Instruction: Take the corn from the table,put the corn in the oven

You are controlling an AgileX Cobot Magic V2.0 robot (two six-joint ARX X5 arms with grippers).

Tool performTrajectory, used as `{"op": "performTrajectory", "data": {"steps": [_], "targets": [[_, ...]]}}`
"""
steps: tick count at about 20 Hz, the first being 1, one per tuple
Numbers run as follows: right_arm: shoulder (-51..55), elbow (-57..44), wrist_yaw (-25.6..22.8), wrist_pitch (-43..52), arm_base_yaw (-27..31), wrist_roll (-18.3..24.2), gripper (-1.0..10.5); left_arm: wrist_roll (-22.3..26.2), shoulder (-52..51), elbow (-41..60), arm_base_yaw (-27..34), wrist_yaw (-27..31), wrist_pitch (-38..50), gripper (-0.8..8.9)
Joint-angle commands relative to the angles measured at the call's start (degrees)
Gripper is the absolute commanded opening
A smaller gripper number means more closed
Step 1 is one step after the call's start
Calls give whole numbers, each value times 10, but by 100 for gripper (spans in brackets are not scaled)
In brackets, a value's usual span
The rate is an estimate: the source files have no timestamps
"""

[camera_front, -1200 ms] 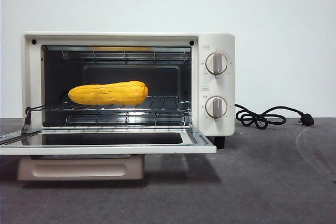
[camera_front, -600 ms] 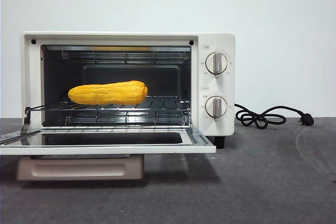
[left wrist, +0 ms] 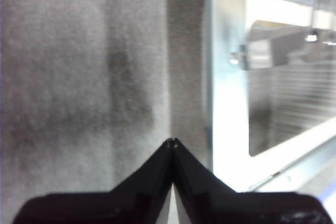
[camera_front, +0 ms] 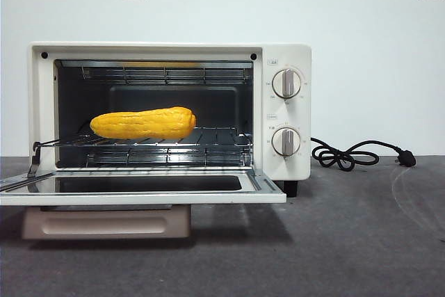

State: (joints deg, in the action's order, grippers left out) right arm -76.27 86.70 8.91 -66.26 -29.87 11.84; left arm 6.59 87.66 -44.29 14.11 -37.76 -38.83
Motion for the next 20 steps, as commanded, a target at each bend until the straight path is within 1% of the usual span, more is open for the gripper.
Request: {"op": "performTrajectory", "data": {"steps": [1,10,16,20], "targets": [[0,1,2,3,1,4,-15,-6,10,5,-11,3,10,-7],[0,1,2,3,1,4,-15,-8,43,5,-33,-3,16,-8],[0,1,2,3,1,4,-15,-4,43,5,-33,-94,17,-8],[0,1,2,3,1,4,-15,-6,43,1,-30,-108,12,-8]]}}
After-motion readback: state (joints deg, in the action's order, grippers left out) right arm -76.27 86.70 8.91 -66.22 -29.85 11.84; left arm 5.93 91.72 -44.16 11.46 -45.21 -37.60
